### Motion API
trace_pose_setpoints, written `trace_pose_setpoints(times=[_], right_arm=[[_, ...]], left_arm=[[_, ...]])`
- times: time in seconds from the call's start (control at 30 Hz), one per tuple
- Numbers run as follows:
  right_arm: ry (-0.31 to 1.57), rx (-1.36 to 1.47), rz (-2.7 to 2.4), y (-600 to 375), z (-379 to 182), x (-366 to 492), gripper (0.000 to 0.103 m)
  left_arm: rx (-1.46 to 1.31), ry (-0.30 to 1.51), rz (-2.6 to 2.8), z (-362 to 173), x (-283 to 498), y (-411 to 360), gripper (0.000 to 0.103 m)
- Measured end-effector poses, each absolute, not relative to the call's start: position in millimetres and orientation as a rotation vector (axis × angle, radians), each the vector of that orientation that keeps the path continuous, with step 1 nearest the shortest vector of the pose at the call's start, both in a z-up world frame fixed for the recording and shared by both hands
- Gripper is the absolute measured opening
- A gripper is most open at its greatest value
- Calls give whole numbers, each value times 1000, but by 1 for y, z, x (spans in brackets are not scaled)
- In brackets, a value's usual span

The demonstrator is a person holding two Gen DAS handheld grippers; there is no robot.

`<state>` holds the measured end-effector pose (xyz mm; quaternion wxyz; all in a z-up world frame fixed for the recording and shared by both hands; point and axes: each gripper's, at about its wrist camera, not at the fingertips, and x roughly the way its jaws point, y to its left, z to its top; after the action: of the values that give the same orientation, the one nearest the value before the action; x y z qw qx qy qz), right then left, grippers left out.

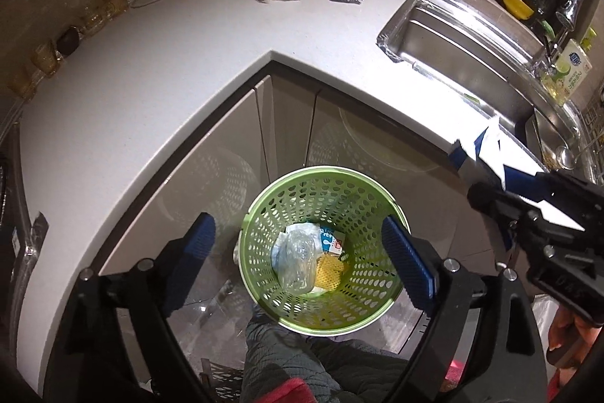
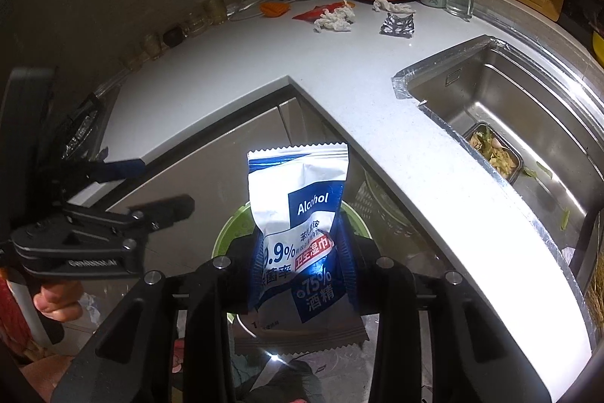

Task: Collect trash
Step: 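Lower the alcohol wipe packet over the basket and open the right gripper, then grasp the orange mesh fruit net on the counter with the left gripper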

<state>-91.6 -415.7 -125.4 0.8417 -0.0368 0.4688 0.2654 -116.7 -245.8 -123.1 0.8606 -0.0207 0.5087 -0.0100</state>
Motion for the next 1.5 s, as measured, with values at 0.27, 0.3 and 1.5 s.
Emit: trace_pose_setpoints(times=[0.27, 0.3, 1.5], right_arm=[[1038, -146, 600, -388, -151, -97, 71], [1035, -149, 594, -387, -151, -97, 76], [799, -15, 383, -322, -64, 108, 101]], left_arm=[[-68, 1041, 40, -107, -116, -220, 91], [-70, 1039, 46, -106, -117, -218, 91], [-82, 876, 73, -52, 125, -85, 95]])
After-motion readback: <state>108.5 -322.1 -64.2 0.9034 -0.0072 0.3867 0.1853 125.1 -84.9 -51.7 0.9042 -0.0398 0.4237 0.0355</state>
